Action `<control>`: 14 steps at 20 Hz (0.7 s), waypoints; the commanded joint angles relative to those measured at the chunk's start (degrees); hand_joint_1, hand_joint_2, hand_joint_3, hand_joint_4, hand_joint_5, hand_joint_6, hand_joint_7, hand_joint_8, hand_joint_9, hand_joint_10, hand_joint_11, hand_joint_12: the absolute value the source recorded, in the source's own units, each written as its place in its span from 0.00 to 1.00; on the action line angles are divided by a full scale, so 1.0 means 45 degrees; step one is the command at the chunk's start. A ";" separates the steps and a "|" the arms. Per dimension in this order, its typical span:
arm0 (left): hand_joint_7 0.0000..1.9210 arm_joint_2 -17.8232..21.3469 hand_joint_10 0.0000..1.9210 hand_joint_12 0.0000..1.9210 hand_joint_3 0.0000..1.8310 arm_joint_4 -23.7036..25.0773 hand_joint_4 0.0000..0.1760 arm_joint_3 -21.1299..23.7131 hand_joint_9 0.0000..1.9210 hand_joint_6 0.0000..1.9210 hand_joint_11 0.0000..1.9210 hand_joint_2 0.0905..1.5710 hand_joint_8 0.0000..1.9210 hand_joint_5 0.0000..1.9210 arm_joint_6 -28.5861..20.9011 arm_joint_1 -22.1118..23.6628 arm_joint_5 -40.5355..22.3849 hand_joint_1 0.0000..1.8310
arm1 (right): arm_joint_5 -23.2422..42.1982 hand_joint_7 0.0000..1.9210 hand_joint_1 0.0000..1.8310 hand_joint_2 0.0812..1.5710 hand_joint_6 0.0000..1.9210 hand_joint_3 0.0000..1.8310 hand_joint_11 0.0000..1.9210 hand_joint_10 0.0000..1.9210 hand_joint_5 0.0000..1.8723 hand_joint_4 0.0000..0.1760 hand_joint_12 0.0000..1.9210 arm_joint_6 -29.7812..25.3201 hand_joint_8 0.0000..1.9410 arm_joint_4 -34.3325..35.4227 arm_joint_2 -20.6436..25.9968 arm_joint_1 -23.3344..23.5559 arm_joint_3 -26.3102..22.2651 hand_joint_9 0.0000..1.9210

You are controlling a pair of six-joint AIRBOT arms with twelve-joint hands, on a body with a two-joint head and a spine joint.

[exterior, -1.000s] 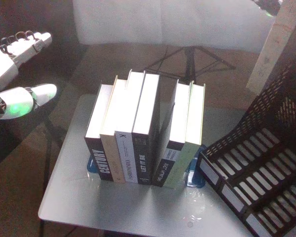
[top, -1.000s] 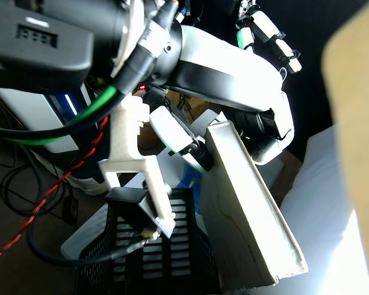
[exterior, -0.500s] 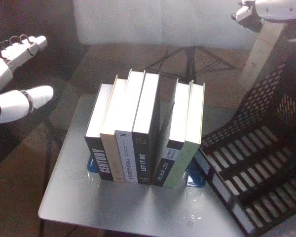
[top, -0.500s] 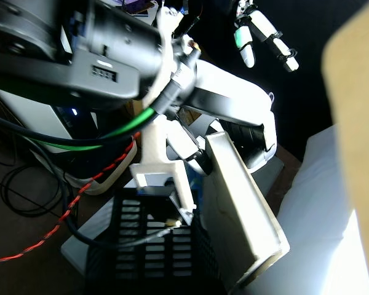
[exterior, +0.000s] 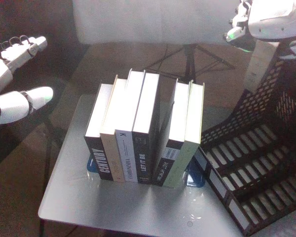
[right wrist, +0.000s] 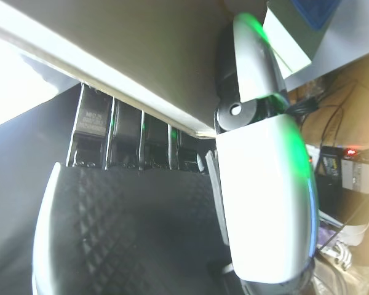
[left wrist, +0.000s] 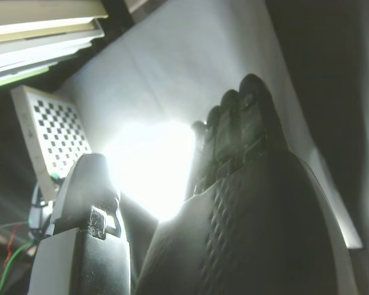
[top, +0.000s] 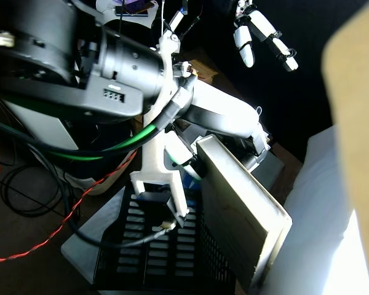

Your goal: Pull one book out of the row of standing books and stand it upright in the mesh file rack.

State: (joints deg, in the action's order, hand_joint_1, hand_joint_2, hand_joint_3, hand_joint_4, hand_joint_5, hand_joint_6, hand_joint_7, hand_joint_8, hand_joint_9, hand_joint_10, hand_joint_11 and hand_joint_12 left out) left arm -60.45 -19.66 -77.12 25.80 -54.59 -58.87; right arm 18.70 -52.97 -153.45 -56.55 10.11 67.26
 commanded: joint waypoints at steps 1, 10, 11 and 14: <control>0.00 0.0129 0.00 0.00 0.00 -0.0194 0.13 -0.0022 0.00 0.00 0.00 0.86 0.00 0.03 -0.0078 -0.0035 -0.1659 0.26 | -0.1119 0.33 0.58 0.85 0.83 0.00 0.29 0.74 0.29 0.05 0.91 0.0120 0.82 -0.0157 0.0230 0.0048 0.0036 0.31; 0.00 0.0152 0.00 0.00 0.00 -0.0262 0.09 0.0013 0.00 0.00 0.00 0.85 0.00 0.03 -0.0077 -0.0084 -0.1739 0.29 | -0.1134 0.44 0.69 0.75 0.52 0.00 0.51 0.89 0.44 0.00 0.99 0.0598 0.76 -0.0159 0.0450 0.1474 -0.0384 0.51; 0.00 0.0152 0.00 0.00 0.00 -0.0262 0.12 0.0017 0.00 0.00 0.00 0.85 0.00 0.03 -0.0077 -0.0084 -0.1747 0.28 | -0.1070 0.42 0.74 0.74 0.47 0.00 0.53 0.78 0.45 0.00 0.91 0.0694 0.70 -0.0159 0.0545 0.1652 -0.0507 0.49; 0.00 0.0156 0.00 0.00 0.00 -0.0266 0.12 0.0031 0.00 0.00 0.00 0.85 0.00 0.02 -0.0065 -0.0063 -0.1748 0.28 | -0.0795 0.47 0.69 0.73 0.48 0.00 0.48 0.80 0.46 0.00 0.95 0.0705 0.70 -0.0160 0.1033 0.2028 -0.0978 0.51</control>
State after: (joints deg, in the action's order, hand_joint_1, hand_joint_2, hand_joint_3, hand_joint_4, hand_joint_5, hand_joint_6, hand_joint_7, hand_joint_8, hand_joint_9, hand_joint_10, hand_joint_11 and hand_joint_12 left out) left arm -60.42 -20.08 -76.99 25.67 -55.29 -59.46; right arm 20.43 -50.74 -153.71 -52.62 18.28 62.74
